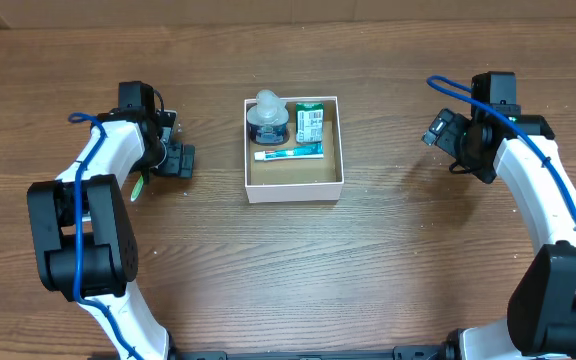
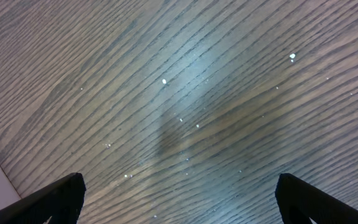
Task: Pack container
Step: 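Grasp the green toothbrush with the left gripper and place it in the box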
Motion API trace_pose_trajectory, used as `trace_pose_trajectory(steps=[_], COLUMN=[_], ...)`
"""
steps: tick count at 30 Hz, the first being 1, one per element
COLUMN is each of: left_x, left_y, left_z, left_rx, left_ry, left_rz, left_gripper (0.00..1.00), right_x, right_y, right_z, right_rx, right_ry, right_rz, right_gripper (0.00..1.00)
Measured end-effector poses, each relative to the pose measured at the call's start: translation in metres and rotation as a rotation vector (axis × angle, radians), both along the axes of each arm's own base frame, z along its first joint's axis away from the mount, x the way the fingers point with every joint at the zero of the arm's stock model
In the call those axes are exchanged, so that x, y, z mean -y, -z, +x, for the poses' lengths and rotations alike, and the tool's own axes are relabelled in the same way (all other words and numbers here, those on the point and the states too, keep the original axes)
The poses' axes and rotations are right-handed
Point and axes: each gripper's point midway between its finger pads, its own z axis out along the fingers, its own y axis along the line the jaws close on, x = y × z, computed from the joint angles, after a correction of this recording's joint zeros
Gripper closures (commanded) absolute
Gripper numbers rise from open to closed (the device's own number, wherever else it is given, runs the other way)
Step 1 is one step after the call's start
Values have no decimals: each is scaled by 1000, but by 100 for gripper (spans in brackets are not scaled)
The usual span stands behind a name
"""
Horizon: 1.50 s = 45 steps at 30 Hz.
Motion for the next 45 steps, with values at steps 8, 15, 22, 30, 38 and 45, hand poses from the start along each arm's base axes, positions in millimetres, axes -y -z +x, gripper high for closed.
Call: trace_pose_trajectory(steps=[8,15,22,30,38,45], left_x=[6,10,43,135,269,262], left_y=[4,3,-30,-188,-215,-162], left_z=[11,11,-4,24,-25,-32], left_rx=[14,10,-192,11,86,3], left_ry=[4,-32,-29,422,1077,1282], left_rz=[-39,-80,-280,-353,-251,-190], left_gripper=[96,96,96,96,91,80], right_x=[0,0,0,0,0,0], right_y=[0,0,0,0,0,0], right_z=[0,0,0,0,0,0], right_rx=[0,0,0,0,0,0], right_ry=[0,0,0,0,0,0], right_rz=[0,0,0,0,0,0], right_gripper=[0,0,0,0,0,0])
